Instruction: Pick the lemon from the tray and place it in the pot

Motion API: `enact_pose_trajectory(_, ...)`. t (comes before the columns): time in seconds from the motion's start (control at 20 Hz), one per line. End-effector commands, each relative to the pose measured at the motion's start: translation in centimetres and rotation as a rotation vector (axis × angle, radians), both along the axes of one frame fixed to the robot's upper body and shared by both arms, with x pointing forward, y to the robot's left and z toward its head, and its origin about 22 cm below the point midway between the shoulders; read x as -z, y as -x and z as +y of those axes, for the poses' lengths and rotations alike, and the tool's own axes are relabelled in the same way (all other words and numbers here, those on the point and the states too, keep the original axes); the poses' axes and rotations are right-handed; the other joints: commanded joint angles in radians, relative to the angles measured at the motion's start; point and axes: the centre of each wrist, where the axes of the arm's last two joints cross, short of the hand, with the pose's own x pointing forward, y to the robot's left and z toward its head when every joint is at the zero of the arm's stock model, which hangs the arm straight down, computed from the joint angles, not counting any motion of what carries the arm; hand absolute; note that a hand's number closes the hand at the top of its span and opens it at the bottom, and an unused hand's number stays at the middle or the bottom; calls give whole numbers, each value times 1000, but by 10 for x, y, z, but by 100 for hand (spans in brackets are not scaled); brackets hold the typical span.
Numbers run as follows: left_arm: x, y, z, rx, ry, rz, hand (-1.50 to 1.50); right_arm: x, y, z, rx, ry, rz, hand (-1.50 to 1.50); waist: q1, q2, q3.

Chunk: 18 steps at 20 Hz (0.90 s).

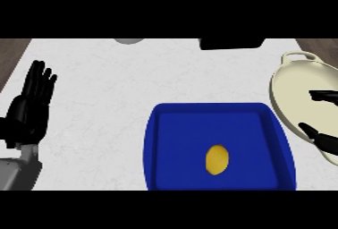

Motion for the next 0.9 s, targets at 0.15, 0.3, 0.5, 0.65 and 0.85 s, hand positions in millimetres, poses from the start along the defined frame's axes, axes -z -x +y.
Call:
enact_pose_trajectory(0.15, -9, -1, -11, 62, 19, -26, 0, 61, 71, -9, -130, 225, -100, -150, 32, -3, 1)
enact_pose_trajectory(0.3, -1, -15, -19, 78, 28, -17, 0, 42, 86, -15, -149, 316, -48, -150, 29, -1, -1)
enact_pose_trajectory(0.5, -19, -12, -12, 100, 11, -26, 0, 21, 89, 16, -143, 481, 68, -150, 41, -2, -3)
enact_pose_trajectory(0.65, -16, -18, -21, 74, 37, -37, 0, 11, 91, 26, -154, 601, 155, -150, 41, 0, -3)
enact_pose_trajectory(0.85, -15, -31, -20, 88, 7, -39, 0, -9, 73, 64, -144, 651, 187, -150, 53, 5, -2)
